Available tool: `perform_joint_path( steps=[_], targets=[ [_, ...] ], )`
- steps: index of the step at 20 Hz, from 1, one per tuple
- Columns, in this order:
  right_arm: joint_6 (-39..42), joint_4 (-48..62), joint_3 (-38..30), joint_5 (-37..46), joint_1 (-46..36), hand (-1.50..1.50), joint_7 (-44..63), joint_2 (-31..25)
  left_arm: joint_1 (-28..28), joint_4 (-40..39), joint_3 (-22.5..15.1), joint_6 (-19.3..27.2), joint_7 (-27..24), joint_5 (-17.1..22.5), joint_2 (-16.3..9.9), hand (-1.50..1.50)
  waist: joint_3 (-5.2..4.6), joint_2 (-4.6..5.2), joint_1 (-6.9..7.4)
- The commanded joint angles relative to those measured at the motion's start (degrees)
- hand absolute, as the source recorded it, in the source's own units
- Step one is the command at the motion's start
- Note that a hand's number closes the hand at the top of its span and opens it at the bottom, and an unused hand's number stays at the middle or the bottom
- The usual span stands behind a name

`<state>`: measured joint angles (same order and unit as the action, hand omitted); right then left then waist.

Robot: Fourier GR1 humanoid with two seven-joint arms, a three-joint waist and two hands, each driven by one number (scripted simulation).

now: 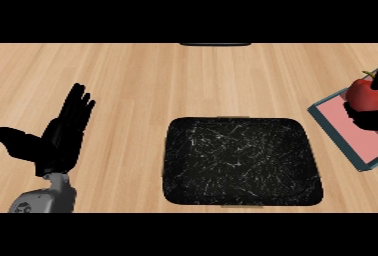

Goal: Pick the bell pepper from the tray and place it in the cardboard box

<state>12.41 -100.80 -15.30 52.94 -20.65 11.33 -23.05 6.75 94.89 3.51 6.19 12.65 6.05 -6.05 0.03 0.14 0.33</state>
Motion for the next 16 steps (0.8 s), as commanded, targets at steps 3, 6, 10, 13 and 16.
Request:
perform_joint_path(
  steps=[3, 6, 10, 13, 16],
  targets=[
    [-3.72, 16.12, 2.10, 5.90, -4.12, 1.50, -5.83, -4.80, 0.49, 0.60, 1.16, -0.67, 0.64, 0.58, -1.10, 0.00, -0.02, 0.06, 0.51],
    [0.66, 21.60, 5.96, 11.28, 1.01, 1.50, -5.57, -7.79, -0.29, 1.99, 0.38, -0.99, 1.16, 0.27, -1.35, 0.00, -0.03, 0.34, 1.24],
    [4.23, 35.55, 3.66, 8.67, -3.83, -1.50, -8.82, -10.21, 0.48, 1.96, 0.71, -1.59, 2.24, 1.29, -1.50, 0.00, 0.03, 0.34, 1.30],
    [-1.24, 40.03, 0.64, 4.99, -9.15, -1.50, -12.79, -7.92, -2.25, -3.33, 2.33, -4.34, -5.19, 2.47, -1.15, 0.00, -0.02, 0.13, 0.58],
    [-10.57, 42.18, -3.49, 1.59, -9.48, -1.50, -20.40, -7.78, 2.40, -3.80, 1.02, -1.46, -2.10, 0.46, -0.22, 0.00, 0.08, 0.28, 0.31]
  ],
)
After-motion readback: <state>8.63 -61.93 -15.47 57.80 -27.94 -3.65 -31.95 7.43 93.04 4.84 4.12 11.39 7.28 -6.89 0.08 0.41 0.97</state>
